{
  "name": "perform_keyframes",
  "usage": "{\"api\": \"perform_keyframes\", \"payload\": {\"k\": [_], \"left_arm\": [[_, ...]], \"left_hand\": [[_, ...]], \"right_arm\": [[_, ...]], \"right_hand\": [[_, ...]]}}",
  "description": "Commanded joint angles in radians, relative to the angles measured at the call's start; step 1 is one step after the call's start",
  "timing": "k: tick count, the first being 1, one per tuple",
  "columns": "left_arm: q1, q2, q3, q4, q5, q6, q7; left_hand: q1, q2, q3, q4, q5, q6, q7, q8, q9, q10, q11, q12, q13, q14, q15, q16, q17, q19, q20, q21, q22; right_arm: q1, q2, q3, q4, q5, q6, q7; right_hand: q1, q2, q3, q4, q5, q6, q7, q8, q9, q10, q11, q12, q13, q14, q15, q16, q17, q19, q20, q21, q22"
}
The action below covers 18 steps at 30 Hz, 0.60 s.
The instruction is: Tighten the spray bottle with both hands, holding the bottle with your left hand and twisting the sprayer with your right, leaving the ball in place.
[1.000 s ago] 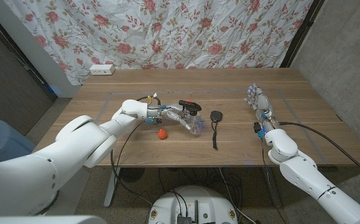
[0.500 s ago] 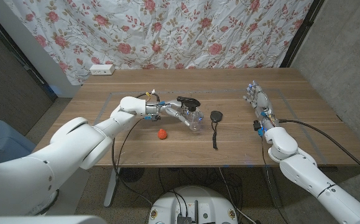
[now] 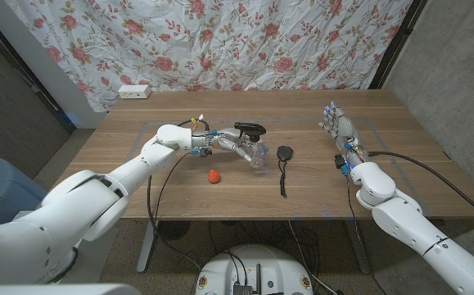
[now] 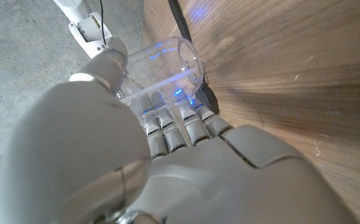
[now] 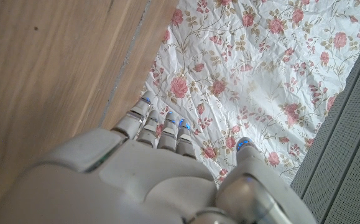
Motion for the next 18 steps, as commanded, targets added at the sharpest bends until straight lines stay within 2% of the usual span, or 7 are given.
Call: {"api": "perform_keyframes", "payload": {"k": [1, 12, 18], "left_arm": [[0.039, 0.081, 0.015, -0.190, 0.013, 0.118, 0.103], [0.074, 0.128, 0.015, -0.311, 0.014, 0.200, 0.188], [0.091, 0.148, 0.015, -0.358, 0.030, 0.223, 0.241]], "left_hand": [[0.001, 0.018, -0.011, 0.001, 0.010, 0.026, 0.009, 0.072, 0.006, 0.017, 0.001, 0.009, 0.011, 0.014, -0.152, 0.007, 0.007, 0.012, -0.085, 0.009, 0.005], [-0.005, 0.028, -0.032, 0.002, 0.012, 0.025, 0.009, 0.086, 0.013, 0.028, 0.001, 0.019, 0.025, 0.023, -0.150, 0.015, 0.013, 0.021, -0.081, 0.009, 0.005], [-0.008, 0.034, -0.041, 0.002, 0.012, 0.031, 0.012, 0.095, 0.016, 0.038, 0.003, 0.025, 0.032, 0.027, -0.147, 0.019, 0.016, 0.025, -0.079, 0.009, 0.005]], "right_arm": [[0.016, -0.026, 0.004, -0.013, 0.001, -0.008, 0.034], [0.010, -0.063, 0.017, -0.054, -0.019, -0.025, 0.039], [-0.001, -0.111, 0.030, -0.109, -0.050, -0.080, 0.029]], "right_hand": [[0.003, 0.004, 0.003, -0.007, -0.001, 0.004, 0.003, 0.005, 0.002, -0.001, 0.004, 0.006, 0.002, 0.004, 0.000, 0.006, -0.001, 0.008, 0.001, 0.005, 0.004], [0.012, 0.003, 0.006, -0.017, -0.001, 0.004, 0.003, 0.005, 0.002, -0.002, 0.007, 0.006, 0.002, 0.007, 0.006, 0.006, -0.004, 0.010, 0.001, 0.005, 0.003], [0.020, 0.000, 0.010, -0.026, -0.002, 0.002, 0.001, 0.004, 0.002, 0.002, 0.012, 0.007, 0.002, 0.008, 0.009, 0.005, -0.007, 0.011, 0.002, 0.005, 0.003]]}}
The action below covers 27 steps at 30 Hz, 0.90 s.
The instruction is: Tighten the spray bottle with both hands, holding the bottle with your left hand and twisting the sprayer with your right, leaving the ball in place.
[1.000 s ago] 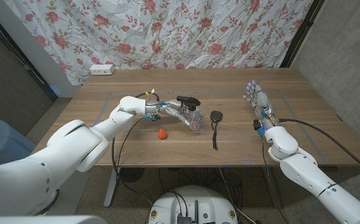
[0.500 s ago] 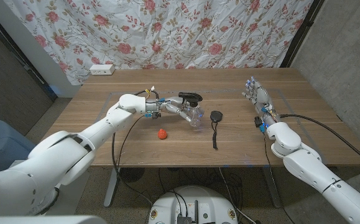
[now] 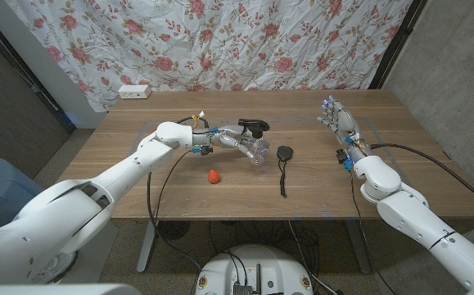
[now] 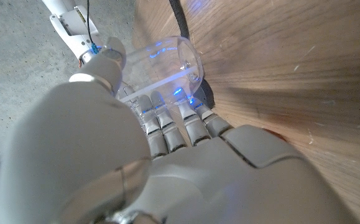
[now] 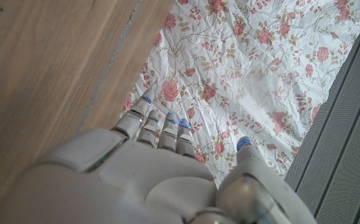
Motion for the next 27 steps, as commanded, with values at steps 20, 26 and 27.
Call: {"api": "perform_keyframes", "payload": {"k": [20, 26, 27], "left_arm": [[0.086, 0.094, -0.012, -0.236, 0.020, 0.146, 0.213], [0.092, 0.110, -0.006, -0.268, 0.049, 0.149, 0.241], [0.095, 0.111, -0.007, -0.273, 0.049, 0.150, 0.246]], "left_hand": [[-0.013, 0.044, -0.032, 0.000, 0.007, 0.022, 0.014, 0.110, 0.010, 0.033, -0.002, 0.021, 0.023, 0.020, -0.146, 0.016, 0.012, 0.017, -0.072, 0.001, 0.006], [-0.014, 0.049, -0.038, 0.000, 0.007, 0.022, 0.015, 0.113, 0.009, 0.034, 0.000, 0.023, 0.028, 0.020, -0.144, 0.018, 0.014, 0.019, -0.069, 0.001, 0.006], [-0.015, 0.050, -0.039, -0.001, 0.007, 0.023, 0.014, 0.114, 0.009, 0.038, 0.000, 0.024, 0.029, 0.021, -0.143, 0.019, 0.014, 0.019, -0.069, 0.001, 0.006]], "right_arm": [[-0.042, -0.186, 0.053, -0.241, -0.147, -0.207, -0.015], [-0.050, -0.212, 0.063, -0.266, -0.171, -0.208, 0.007], [-0.053, -0.215, 0.065, -0.270, -0.176, -0.206, 0.009]], "right_hand": [[0.086, -0.048, 0.015, -0.085, -0.009, 0.080, -0.006, 0.032, 0.008, 0.001, 0.016, 0.007, 0.003, 0.008, 0.014, -0.002, -0.019, 0.011, 0.006, 0.002, 0.002], [0.119, -0.072, 0.019, -0.116, -0.012, 0.090, 0.001, 0.035, 0.011, -0.018, 0.014, 0.001, 0.004, -0.002, 0.024, -0.008, -0.025, -0.001, 0.020, -0.002, 0.002], [0.126, -0.077, 0.020, -0.121, -0.013, 0.093, 0.005, 0.036, 0.012, -0.019, 0.014, 0.001, 0.004, -0.006, 0.026, -0.010, -0.026, -0.005, 0.023, -0.003, 0.002]]}}
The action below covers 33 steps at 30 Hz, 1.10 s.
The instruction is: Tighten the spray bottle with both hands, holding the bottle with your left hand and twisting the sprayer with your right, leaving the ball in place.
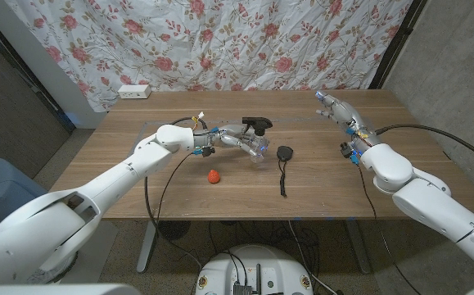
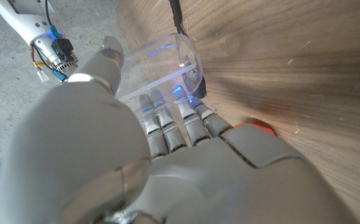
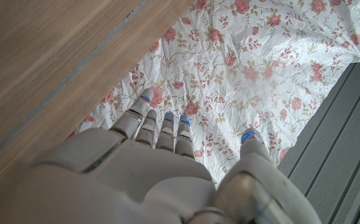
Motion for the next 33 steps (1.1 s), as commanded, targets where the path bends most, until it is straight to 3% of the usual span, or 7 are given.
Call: {"api": "perform_keyframes", "payload": {"k": [1, 9, 21, 29, 33], "left_arm": [[0.024, 0.032, 0.000, -0.073, 0.027, 0.029, 0.063], [0.040, 0.042, -0.002, -0.105, 0.034, 0.047, 0.094], [0.074, 0.055, -0.013, -0.158, 0.038, 0.070, 0.157], [0.103, 0.076, -0.024, -0.210, 0.033, 0.105, 0.198], [0.119, 0.083, -0.030, -0.235, 0.032, 0.122, 0.225]], "left_hand": [[-0.013, 0.050, -0.006, -0.001, 0.008, 0.013, 0.006, 0.115, 0.000, 0.028, -0.010, 0.010, 0.007, 0.014, -0.142, 0.008, 0.005, 0.011, -0.070, 0.001, 0.001], [-0.013, 0.055, -0.012, -0.003, 0.009, 0.014, 0.010, 0.120, -0.002, 0.031, -0.010, 0.012, 0.012, 0.018, -0.140, 0.010, 0.005, 0.016, -0.068, 0.002, 0.001], [-0.011, 0.061, -0.024, -0.006, 0.010, 0.023, 0.013, 0.130, -0.006, 0.038, -0.005, 0.017, 0.021, 0.022, -0.139, 0.013, 0.005, 0.025, -0.064, 0.003, 0.001], [-0.011, 0.067, -0.030, -0.006, 0.011, 0.029, 0.016, 0.136, -0.008, 0.046, -0.003, 0.020, 0.026, 0.029, -0.142, 0.017, 0.006, 0.030, -0.063, 0.003, 0.002], [-0.011, 0.069, -0.034, -0.006, 0.011, 0.029, 0.016, 0.138, -0.009, 0.046, -0.004, 0.021, 0.028, 0.030, -0.141, 0.018, 0.006, 0.031, -0.063, 0.003, 0.002]], "right_arm": [[-0.020, -0.059, 0.022, -0.076, -0.061, -0.039, 0.020], [-0.042, -0.098, 0.047, -0.146, -0.111, -0.090, 0.020], [-0.052, -0.172, 0.072, -0.258, -0.199, -0.216, 0.049], [-0.022, -0.213, 0.058, -0.323, -0.235, -0.321, 0.093], [0.025, -0.256, 0.018, -0.363, -0.275, -0.425, 0.131]], "right_hand": [[0.034, -0.017, 0.006, -0.019, -0.007, 0.013, 0.003, 0.007, 0.005, -0.012, -0.002, -0.003, 0.002, -0.006, 0.015, -0.005, -0.002, -0.012, 0.016, -0.003, 0.002], [0.086, -0.031, 0.021, -0.038, -0.010, 0.016, 0.010, 0.008, 0.007, -0.031, -0.002, -0.005, 0.003, -0.019, 0.033, -0.009, -0.008, -0.024, 0.033, -0.004, 0.002], [0.147, -0.059, 0.035, -0.042, -0.007, 0.019, 0.020, 0.009, 0.010, -0.070, -0.002, -0.010, 0.004, -0.041, 0.057, -0.013, -0.012, -0.049, 0.051, -0.007, 0.003], [0.189, -0.069, 0.048, -0.043, 0.005, 0.008, 0.024, 0.006, 0.013, -0.097, 0.010, -0.011, 0.004, -0.056, 0.067, -0.015, -0.014, -0.060, 0.058, -0.006, 0.003], [0.211, -0.074, 0.056, -0.042, 0.011, 0.005, 0.025, 0.006, 0.016, -0.112, 0.013, -0.012, 0.005, -0.066, 0.076, -0.016, -0.014, -0.063, 0.060, -0.005, 0.002]]}}
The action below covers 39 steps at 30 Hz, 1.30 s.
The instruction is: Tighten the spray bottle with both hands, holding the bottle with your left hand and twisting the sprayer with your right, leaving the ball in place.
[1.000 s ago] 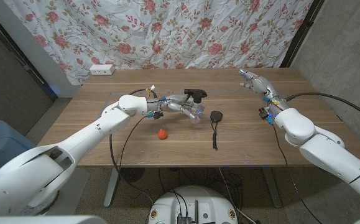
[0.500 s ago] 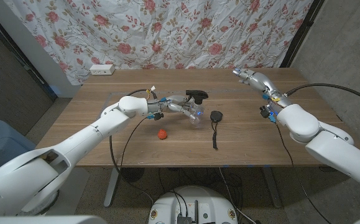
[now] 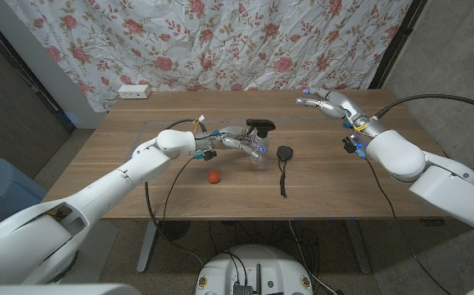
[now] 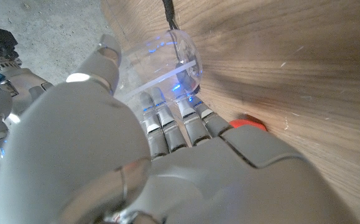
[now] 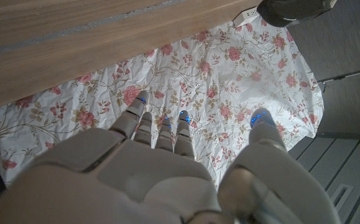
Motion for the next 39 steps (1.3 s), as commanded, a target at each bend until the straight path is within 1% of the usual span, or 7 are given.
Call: {"api": "perform_keyframes", "payload": {"k": [1, 11, 16, 24, 27, 32, 39], "left_arm": [[0.042, 0.025, -0.016, -0.072, -0.005, 0.048, 0.073], [0.058, 0.028, -0.024, -0.106, 0.001, 0.081, 0.128], [0.059, 0.024, -0.021, -0.113, 0.005, 0.092, 0.145], [0.054, 0.026, -0.012, -0.133, 0.020, 0.127, 0.163], [0.061, 0.028, -0.015, -0.146, 0.018, 0.141, 0.178], [0.069, 0.034, -0.017, -0.169, 0.018, 0.167, 0.197], [0.067, 0.037, -0.015, -0.187, 0.027, 0.198, 0.220]], "left_hand": [[-0.011, 0.069, -0.008, -0.002, 0.003, 0.015, -0.002, 0.124, 0.002, 0.028, -0.023, 0.002, 0.006, 0.007, -0.139, 0.007, 0.002, 0.010, -0.067, 0.003, 0.002], [-0.009, 0.077, -0.012, -0.002, 0.004, 0.016, -0.001, 0.128, 0.000, 0.033, -0.023, 0.004, 0.011, 0.010, -0.138, 0.009, 0.003, 0.012, -0.065, 0.003, 0.002], [-0.008, 0.081, -0.017, -0.002, 0.005, 0.024, -0.002, 0.134, -0.002, 0.039, -0.026, 0.006, 0.014, 0.012, -0.138, 0.011, 0.004, 0.014, -0.065, 0.003, 0.002], [-0.010, 0.085, -0.023, -0.002, 0.004, 0.025, -0.002, 0.138, -0.003, 0.040, -0.027, 0.006, 0.018, 0.014, -0.137, 0.013, 0.005, 0.016, -0.065, 0.002, 0.002], [-0.012, 0.085, -0.026, -0.001, 0.004, 0.025, -0.001, 0.140, -0.004, 0.039, -0.028, 0.006, 0.019, 0.014, -0.138, 0.014, 0.005, 0.016, -0.064, 0.002, 0.002], [-0.012, 0.087, -0.030, -0.001, 0.004, 0.025, -0.002, 0.142, -0.005, 0.040, -0.028, 0.006, 0.021, 0.015, -0.137, 0.015, 0.006, 0.016, -0.064, 0.002, 0.002], [-0.011, 0.090, -0.033, -0.003, 0.005, 0.022, 0.000, 0.144, -0.006, 0.041, -0.025, 0.006, 0.023, 0.014, -0.136, 0.015, 0.006, 0.016, -0.064, 0.001, 0.002]], "right_arm": [[0.070, -0.088, -0.048, -0.108, -0.080, -0.193, 0.072], [0.139, -0.123, -0.086, -0.150, -0.081, -0.277, 0.134], [0.183, -0.145, -0.116, -0.162, -0.093, -0.307, 0.164], [0.273, -0.184, -0.183, -0.188, -0.131, -0.367, 0.239], [0.305, -0.188, -0.210, -0.191, -0.146, -0.380, 0.265], [0.370, -0.194, -0.271, -0.202, -0.201, -0.401, 0.322], [0.431, -0.178, -0.323, -0.197, -0.241, -0.405, 0.392]], "right_hand": [[0.035, -0.004, 0.015, 0.002, 0.011, -0.006, 0.001, 0.003, 0.007, -0.018, 0.005, 0.000, 0.005, -0.010, 0.010, -0.001, -0.001, -0.008, 0.004, -0.002, 0.002], [0.080, -0.013, 0.031, 0.003, 0.026, -0.014, -0.002, 0.005, 0.015, -0.048, 0.012, 0.000, 0.006, -0.028, 0.022, -0.002, -0.002, -0.026, 0.013, -0.003, 0.002], [0.092, -0.030, 0.029, 0.006, 0.024, -0.007, -0.008, 0.011, 0.020, -0.027, 0.013, 0.012, 0.006, -0.032, 0.024, 0.000, -0.001, -0.030, 0.016, -0.002, 0.002], [0.098, -0.048, 0.026, 0.010, 0.018, -0.008, -0.019, 0.016, 0.026, -0.052, 0.013, 0.005, 0.007, -0.044, 0.033, 0.000, 0.000, -0.043, 0.029, -0.003, 0.003], [0.102, -0.053, 0.026, 0.012, 0.015, -0.020, -0.032, 0.014, 0.029, -0.066, 0.013, 0.002, 0.008, -0.052, 0.033, -0.001, 0.000, -0.050, 0.031, -0.004, 0.003], [0.106, -0.055, 0.026, 0.015, 0.013, -0.031, -0.041, 0.012, 0.032, -0.079, 0.012, 0.000, 0.008, -0.057, 0.034, 0.000, 0.001, -0.054, 0.033, -0.003, 0.003], [0.112, -0.058, 0.028, 0.020, 0.009, -0.061, -0.049, 0.004, 0.038, -0.103, 0.013, -0.002, 0.009, -0.071, 0.042, 0.000, 0.003, -0.062, 0.040, -0.002, 0.003]]}}
